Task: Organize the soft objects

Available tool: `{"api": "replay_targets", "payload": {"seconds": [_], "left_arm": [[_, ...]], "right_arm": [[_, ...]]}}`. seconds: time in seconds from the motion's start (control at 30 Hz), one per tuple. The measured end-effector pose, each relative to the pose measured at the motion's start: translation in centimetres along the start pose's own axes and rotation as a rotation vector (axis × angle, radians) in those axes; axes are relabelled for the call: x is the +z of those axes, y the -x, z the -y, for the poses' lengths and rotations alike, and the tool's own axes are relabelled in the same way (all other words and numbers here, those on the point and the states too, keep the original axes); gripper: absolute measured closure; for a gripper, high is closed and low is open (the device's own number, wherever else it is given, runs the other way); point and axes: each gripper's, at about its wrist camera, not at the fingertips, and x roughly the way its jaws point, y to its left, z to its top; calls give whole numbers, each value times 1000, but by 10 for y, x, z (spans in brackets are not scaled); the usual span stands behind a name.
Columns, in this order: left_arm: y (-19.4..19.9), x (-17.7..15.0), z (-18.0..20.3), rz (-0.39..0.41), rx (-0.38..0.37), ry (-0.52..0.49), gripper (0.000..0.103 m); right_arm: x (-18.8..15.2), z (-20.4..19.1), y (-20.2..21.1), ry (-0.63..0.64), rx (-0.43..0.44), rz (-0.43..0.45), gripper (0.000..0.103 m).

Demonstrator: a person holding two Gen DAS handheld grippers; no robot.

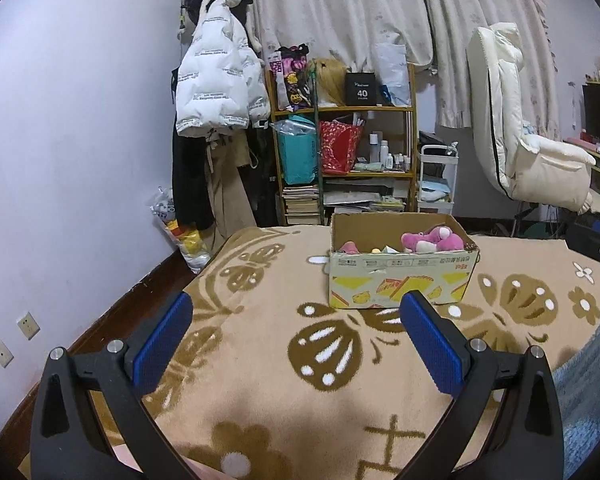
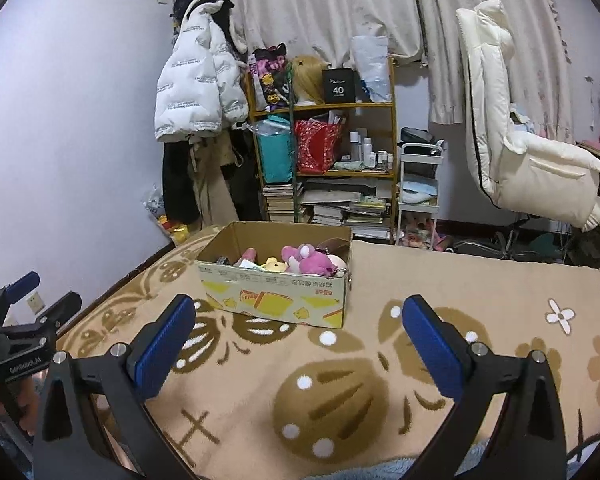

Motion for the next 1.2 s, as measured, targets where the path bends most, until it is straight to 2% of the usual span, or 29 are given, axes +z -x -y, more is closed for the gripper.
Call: {"api": "replay_targets", "payload": {"seconds": [0.37,1.2], "left_arm": [[1,-2,10,-11,-1,-48,1],[-2,-5,7,-32,-17,-34,1]], "right_arm": [[1,2,3,-20,-18,5,0],[-1,0,4,-21,-40,-2,0]]}}
